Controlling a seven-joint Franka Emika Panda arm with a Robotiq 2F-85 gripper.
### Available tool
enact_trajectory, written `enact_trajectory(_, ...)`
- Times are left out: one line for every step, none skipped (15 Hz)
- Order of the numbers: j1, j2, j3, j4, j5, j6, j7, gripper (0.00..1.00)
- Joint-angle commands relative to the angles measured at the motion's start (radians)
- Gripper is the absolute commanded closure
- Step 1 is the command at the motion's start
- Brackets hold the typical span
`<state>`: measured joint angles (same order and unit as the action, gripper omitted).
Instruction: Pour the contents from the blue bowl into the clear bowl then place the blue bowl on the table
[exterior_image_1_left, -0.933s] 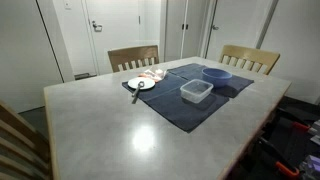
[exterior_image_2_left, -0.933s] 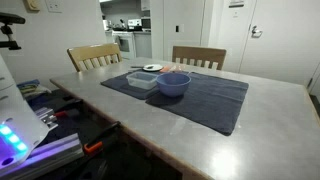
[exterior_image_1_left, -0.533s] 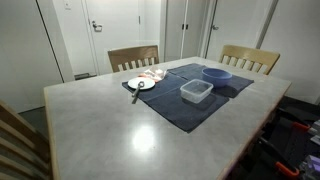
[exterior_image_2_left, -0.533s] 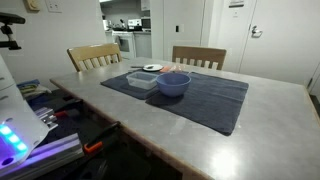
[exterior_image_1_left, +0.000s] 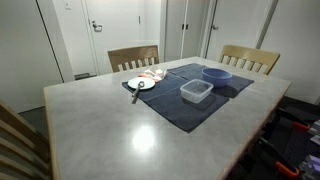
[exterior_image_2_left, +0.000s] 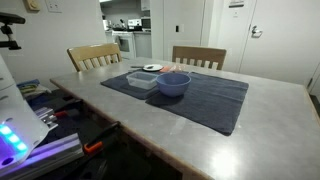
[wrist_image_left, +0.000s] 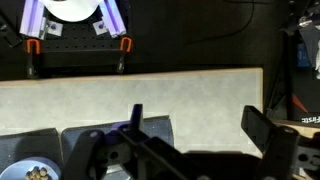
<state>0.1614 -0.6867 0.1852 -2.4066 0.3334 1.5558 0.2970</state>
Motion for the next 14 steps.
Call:
enact_trajectory(-0.026, 0.015, -0.027, 0.005, -0.04, -0.051, -0.089, 0.0)
enact_trajectory(-0.026, 0.021, -0.039, 0.007, -0.047, -0.067, -0.115, 0.0)
enact_trajectory(-0.03, 0.028, -0.05, 0.009, -0.057, -0.083, -0.139, 0.0)
enact_trajectory(-0.037, 0.033, -0.065, 0.011, -0.066, -0.092, -0.161, 0.0)
enact_trajectory(-0.045, 0.037, -0.077, 0.01, -0.077, -0.097, -0.176, 0.0)
enact_trajectory(-0.059, 0.042, -0.094, 0.007, -0.085, -0.095, -0.186, 0.0)
enact_trajectory(-0.069, 0.043, -0.105, 0.006, -0.075, -0.086, -0.179, 0.0)
enact_trajectory(-0.058, 0.017, -0.075, -0.001, -0.067, -0.075, -0.156, 0.0)
enact_trajectory(-0.067, 0.02, -0.087, -0.001, -0.067, -0.075, -0.161, 0.0)
enact_trajectory(-0.073, 0.022, -0.094, -0.001, -0.067, -0.075, -0.165, 0.0)
enact_trajectory(-0.075, 0.024, -0.097, -0.001, -0.066, -0.075, -0.166, 0.0)
enact_trajectory(-0.075, 0.025, -0.091, -0.004, -0.08, -0.068, -0.169, 0.0)
enact_trajectory(-0.079, 0.026, -0.084, -0.01, -0.105, -0.047, -0.178, 0.0)
enact_trajectory(-0.082, 0.025, -0.079, -0.012, -0.135, -0.033, -0.184, 0.0)
